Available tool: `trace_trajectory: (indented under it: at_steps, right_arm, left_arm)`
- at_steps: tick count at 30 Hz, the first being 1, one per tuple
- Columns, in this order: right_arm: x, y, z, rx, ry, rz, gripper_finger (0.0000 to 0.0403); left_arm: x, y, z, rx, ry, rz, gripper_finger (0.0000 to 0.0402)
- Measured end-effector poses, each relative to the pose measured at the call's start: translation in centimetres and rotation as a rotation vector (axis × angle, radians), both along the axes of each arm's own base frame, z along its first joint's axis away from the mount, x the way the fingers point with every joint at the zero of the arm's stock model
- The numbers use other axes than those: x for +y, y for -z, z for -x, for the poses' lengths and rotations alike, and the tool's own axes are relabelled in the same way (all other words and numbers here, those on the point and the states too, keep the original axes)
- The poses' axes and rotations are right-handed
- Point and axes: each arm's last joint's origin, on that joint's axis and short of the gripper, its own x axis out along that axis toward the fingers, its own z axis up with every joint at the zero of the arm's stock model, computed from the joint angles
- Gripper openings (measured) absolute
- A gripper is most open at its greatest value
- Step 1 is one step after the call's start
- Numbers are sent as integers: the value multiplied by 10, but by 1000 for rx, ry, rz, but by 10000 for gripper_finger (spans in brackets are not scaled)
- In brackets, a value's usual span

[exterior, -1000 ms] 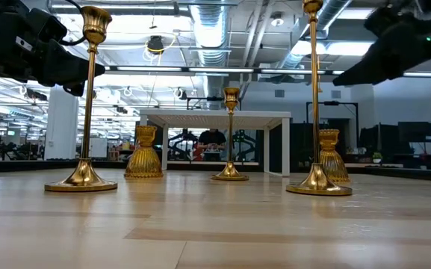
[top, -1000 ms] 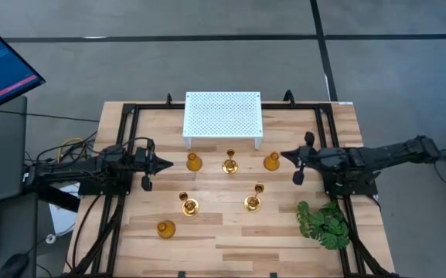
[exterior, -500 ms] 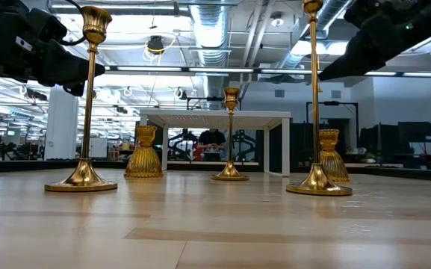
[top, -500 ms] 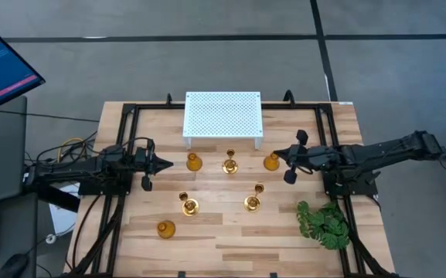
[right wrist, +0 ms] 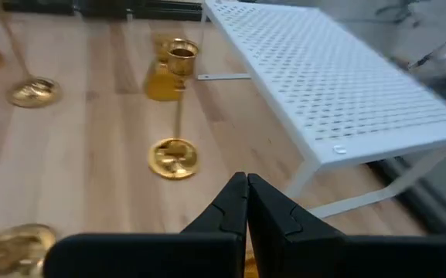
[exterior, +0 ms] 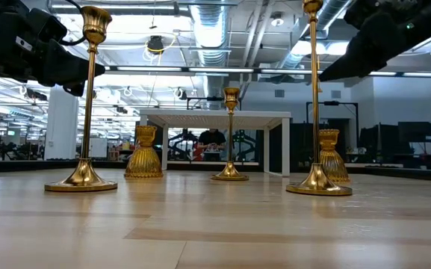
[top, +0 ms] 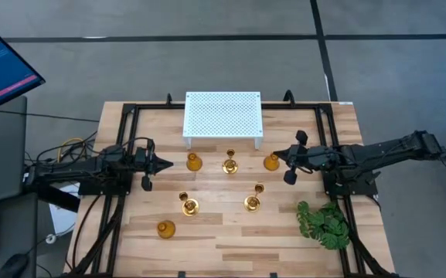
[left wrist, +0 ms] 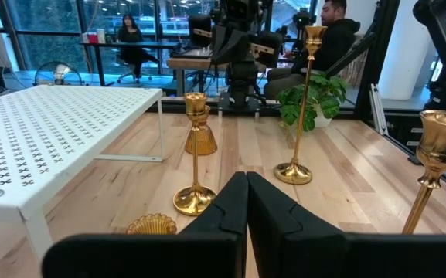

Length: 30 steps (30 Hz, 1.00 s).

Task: Pick & Place candle stick holders
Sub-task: Put the large gold candle holder on the shelf

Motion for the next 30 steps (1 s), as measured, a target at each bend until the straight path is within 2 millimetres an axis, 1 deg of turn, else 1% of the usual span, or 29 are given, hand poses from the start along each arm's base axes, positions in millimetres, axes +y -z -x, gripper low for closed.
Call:
trace_trajectory:
  at_steps: [2,5,7,11,14,17,20,23,26,30]
  right_arm:
    - [3,1,-1,6,-90,-54,0]
    - [9,0,-2,4,-271,-149,0]
    - [12,-1,-5,-12,-352,-190,0]
    - [15,-2,-16,-59,-405,-211,1]
    - [17,3,-26,-56,-407,-213,10]
    - [21,12,-34,-24,-391,-265,36]
    - [27,21,-38,20,-381,-330,72]
    - [36,27,-41,43,-401,-355,110]
    - [46,27,-46,9,-447,-357,143]
    - [57,26,-54,-66,-497,-362,176]
  left_arm:
    - [0,0,0,0,0,0,4]
    - [0,0,0,0,0,0,4]
    - [0,0,0,0,0,0,4]
    - [0,0,0,1,0,0,4]
    - [0,0,0,6,0,1,4]
    - [0,2,-2,23,0,3,4]
    - [0,4,-3,47,0,5,4]
    - [1,6,-6,79,0,9,4]
    - [1,9,-8,113,0,13,4]
    - [1,13,-11,161,0,19,4]
